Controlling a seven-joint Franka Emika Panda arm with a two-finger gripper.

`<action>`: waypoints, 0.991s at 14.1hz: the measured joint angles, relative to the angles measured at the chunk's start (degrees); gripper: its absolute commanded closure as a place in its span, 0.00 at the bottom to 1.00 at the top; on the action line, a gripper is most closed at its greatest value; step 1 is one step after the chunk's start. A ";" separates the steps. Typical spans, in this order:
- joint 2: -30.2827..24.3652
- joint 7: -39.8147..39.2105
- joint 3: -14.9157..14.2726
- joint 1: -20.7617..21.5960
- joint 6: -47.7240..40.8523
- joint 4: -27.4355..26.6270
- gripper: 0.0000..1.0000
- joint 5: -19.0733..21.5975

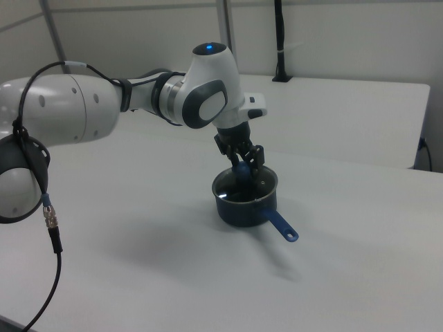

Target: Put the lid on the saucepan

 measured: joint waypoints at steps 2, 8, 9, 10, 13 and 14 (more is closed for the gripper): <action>-0.01 -0.33 -0.18 0.00 0.00 0.16 0.00 0.00; -5.17 -0.43 -0.23 0.00 -10.77 1.64 0.00 0.33; -7.98 -0.44 -0.29 0.00 -13.30 1.55 0.00 0.33; -10.95 -0.58 -0.33 0.00 -16.09 0.92 0.00 0.32; -18.66 -1.32 0.72 0.36 -20.30 -5.69 0.00 -2.24; -19.96 -1.34 1.55 0.60 -20.30 -7.77 0.00 -2.61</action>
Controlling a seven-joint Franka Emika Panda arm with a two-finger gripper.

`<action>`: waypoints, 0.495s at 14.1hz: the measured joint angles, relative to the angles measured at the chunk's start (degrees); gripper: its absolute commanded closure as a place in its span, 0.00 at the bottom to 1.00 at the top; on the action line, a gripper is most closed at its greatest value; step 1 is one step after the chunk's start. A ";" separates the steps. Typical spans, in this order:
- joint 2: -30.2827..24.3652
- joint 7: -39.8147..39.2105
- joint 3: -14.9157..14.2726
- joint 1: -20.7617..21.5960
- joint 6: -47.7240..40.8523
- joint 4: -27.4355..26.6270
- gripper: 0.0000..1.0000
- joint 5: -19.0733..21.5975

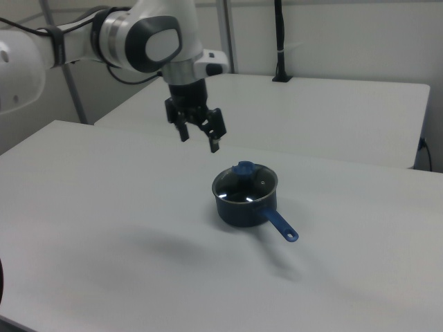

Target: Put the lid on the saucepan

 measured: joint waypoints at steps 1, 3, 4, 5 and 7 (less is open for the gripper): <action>-1.06 -0.01 0.68 0.22 0.00 -1.68 0.00 -0.20; -3.82 -2.17 1.41 0.26 -1.12 -4.71 0.00 -0.23; -5.11 -3.99 1.58 0.27 -3.95 -5.68 0.00 -0.23; -6.06 -5.00 1.83 0.27 -6.63 -6.06 0.00 -0.23; -7.27 -5.27 2.14 0.27 -7.96 -6.46 0.00 -0.22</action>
